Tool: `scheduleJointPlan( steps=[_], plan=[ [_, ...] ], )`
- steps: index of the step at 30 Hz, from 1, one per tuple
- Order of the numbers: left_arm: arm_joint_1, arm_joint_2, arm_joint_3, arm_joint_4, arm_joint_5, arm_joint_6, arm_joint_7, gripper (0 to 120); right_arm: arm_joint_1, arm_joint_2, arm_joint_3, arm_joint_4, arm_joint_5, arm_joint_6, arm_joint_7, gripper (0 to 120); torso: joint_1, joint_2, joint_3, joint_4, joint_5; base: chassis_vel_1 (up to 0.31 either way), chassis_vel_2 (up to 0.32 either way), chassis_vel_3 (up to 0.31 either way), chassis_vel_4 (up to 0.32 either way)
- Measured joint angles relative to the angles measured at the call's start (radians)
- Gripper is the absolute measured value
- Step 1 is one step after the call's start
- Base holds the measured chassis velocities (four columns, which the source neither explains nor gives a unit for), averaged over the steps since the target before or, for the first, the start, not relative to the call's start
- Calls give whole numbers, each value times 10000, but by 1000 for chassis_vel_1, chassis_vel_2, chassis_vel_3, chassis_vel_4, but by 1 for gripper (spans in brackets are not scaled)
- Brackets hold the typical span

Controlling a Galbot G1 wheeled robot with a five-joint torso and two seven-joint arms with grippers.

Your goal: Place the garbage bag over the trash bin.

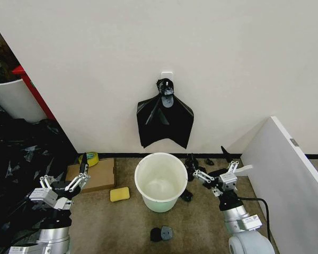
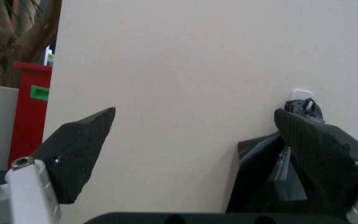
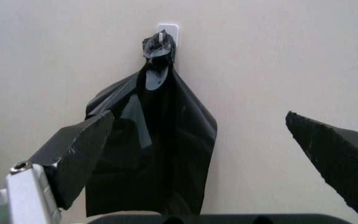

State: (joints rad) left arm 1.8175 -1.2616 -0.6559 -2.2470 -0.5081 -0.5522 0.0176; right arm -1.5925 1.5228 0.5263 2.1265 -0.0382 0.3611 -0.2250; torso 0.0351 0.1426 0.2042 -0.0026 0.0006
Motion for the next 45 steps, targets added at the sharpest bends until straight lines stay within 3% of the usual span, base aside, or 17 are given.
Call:
scheduleJointPlan(
  steps=[15, 21, 30, 37, 41, 45],
  plan=[
    [-299, -99, 137, -74, 265, 281, -298, 100, -22, -41, -165, 73, -140, -151, 417, 100, 0, 0, 0, 0, 0, 0, 0, 0, 0],
    [-419, -337, 209, -237, 1165, 620, -643, 100, 171, -363, -485, 104, -213, -415, 806, 100, 0, 0, 0, 1, -1, 0, 0, 0, 0],
    [-475, -492, 425, -393, 1384, 762, -347, 100, 554, -870, -661, -126, -166, -726, 1286, 100, 0, 0, 0, 0, 0, 0, 0, 0, 0],
    [-375, -515, 558, -364, 1370, 815, 75, 100, 789, -1069, -1017, -280, 878, -1286, 1747, 100, 0, 0, 0, 0, 0, 0, 0, 0, 0],
    [-259, -564, 467, -447, 1334, 802, 221, 100, 1022, -1215, -1529, -211, 2656, -1794, 1698, 100, 0, 0, 0, -1, -1, 0, 0, 0, 0],
    [-95, -647, 343, -536, 1336, 740, 231, 100, 1465, -1117, -1890, -441, 3464, -2064, 1581, 100, 0, 0, 0, 1, 1, 0, 0, 0, 0]
  ],
)
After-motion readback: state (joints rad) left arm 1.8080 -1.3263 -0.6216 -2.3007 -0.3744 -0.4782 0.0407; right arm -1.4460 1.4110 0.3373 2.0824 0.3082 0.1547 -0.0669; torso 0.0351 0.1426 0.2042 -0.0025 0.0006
